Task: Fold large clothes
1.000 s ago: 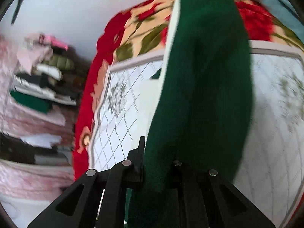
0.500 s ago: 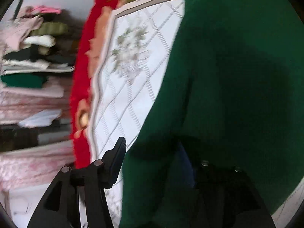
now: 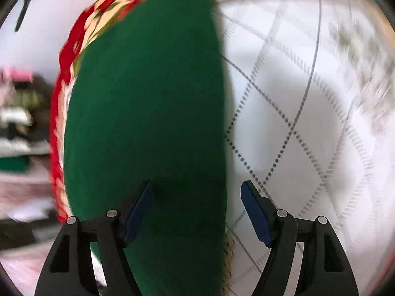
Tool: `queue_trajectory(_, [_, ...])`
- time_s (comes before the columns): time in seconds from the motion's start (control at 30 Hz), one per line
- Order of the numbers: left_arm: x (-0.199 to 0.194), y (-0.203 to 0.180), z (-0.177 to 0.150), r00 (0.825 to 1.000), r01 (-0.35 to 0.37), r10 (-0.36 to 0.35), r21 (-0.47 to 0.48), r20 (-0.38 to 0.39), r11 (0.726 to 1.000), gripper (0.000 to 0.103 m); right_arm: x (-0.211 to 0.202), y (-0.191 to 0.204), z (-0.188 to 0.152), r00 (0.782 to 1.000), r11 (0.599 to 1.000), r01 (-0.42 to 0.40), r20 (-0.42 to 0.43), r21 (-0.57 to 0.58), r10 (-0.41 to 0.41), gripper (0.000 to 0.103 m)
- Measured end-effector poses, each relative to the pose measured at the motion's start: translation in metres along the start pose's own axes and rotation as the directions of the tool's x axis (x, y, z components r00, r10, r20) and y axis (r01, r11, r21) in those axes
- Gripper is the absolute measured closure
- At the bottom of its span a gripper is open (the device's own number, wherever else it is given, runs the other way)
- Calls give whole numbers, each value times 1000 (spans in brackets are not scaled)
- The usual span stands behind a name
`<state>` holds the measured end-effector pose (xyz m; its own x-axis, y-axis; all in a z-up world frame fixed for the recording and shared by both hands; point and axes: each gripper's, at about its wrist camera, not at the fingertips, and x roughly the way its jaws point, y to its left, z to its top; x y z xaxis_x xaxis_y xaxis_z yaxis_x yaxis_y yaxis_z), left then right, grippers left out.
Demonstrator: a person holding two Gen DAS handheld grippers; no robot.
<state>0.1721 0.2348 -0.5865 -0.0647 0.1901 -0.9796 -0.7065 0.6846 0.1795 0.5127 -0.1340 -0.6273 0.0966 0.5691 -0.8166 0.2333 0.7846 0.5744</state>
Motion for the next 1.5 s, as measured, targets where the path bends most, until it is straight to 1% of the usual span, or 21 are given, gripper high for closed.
queue_trajectory(0.07, [-11,-5,-2,999,-25,25,20,26,999,12,20,-17,7,983,982,-181,-23,58,183,27])
queue_trajectory(0.13, [-19,-10,-1,998,-48,46,40,50,998,12,30,-26,11,965,961,-262,21,85,261,28])
queue_trajectory(0.17, [-24,-12,1,996,-61,57,46,68,997,12,30,-25,10,959,957,-281,50,71,278,32])
queue_trajectory(0.23, [-41,-11,1,990,-74,68,43,123,996,12,27,-24,6,962,962,-267,70,50,264,70])
queue_trajectory(0.37, [-75,-21,0,983,-64,54,49,177,997,12,-5,-41,-14,946,944,-312,131,104,298,84])
queue_trajectory(0.53, [-106,-57,-15,979,-23,-5,131,205,991,12,-77,-85,-100,973,959,-206,148,194,179,85])
queue_trajectory(0.67, [-110,-90,-41,979,-7,-41,233,200,973,12,-117,-145,-178,996,957,-55,76,283,35,80])
queue_trajectory(0.77, [-104,-122,-57,984,64,-108,285,144,956,12,-111,-190,-217,998,950,35,-58,311,-18,66])
queue_trajectory(0.83, [-105,-145,-66,981,98,-145,319,126,943,12,-118,-207,-231,996,947,61,-86,315,-36,53])
queue_trajectory(0.9, [-110,-167,-72,976,116,-171,343,134,932,12,-138,-210,-232,992,957,115,-87,265,-95,51])
queue_trajectory(0.97, [-112,-194,-72,971,120,-187,376,148,919,12,-167,-203,-223,980,966,200,-49,163,-195,51])
queue_trajectory(1.03, [-102,-221,-65,973,73,-153,393,174,916,12,-187,-186,-209,973,971,229,-3,75,-230,54])
queue_trajectory(1.07, [-91,-231,-59,977,47,-124,397,171,916,12,-192,-175,-198,975,975,223,14,19,-224,59])
queue_trajectory(1.1, [-78,-239,-53,983,27,-95,394,155,919,12,-192,-161,-182,978,977,210,20,-45,-209,73])
queue_trajectory(1.13, [-59,-244,-47,990,20,-72,380,125,925,10,-191,-148,-165,975,969,220,25,-108,-219,74])
queue_trajectory(1.23, [-24,-238,-35,995,81,-92,306,22,949,0,-169,-104,-107,973,938,229,41,-262,-226,74])
queue_trajectory(1.27, [-21,-232,-33,993,108,-115,278,11,955,0,-157,-95,-84,964,917,267,62,-295,-260,74])
queue_trajectory(1.33, [-21,-225,-32,990,130,-138,272,10,953,0,-136,-98,-39,949,901,314,61,-299,-310,74])
queue_trajectory(1.37, [-21,-223,-33,991,123,-133,275,17,953,0,-117,-106,-19,933,892,354,39,-281,-358,75])
queue_trajectory(1.43, [-23,-218,-35,991,122,-134,272,26,954,0,-93,-139,7,913,888,397,-3,-233,-409,93])
queue_trajectory(1.5, [-23,-213,-33,991,121,-133,257,30,959,0,-79,-166,22,938,934,329,-62,-140,-340,95])
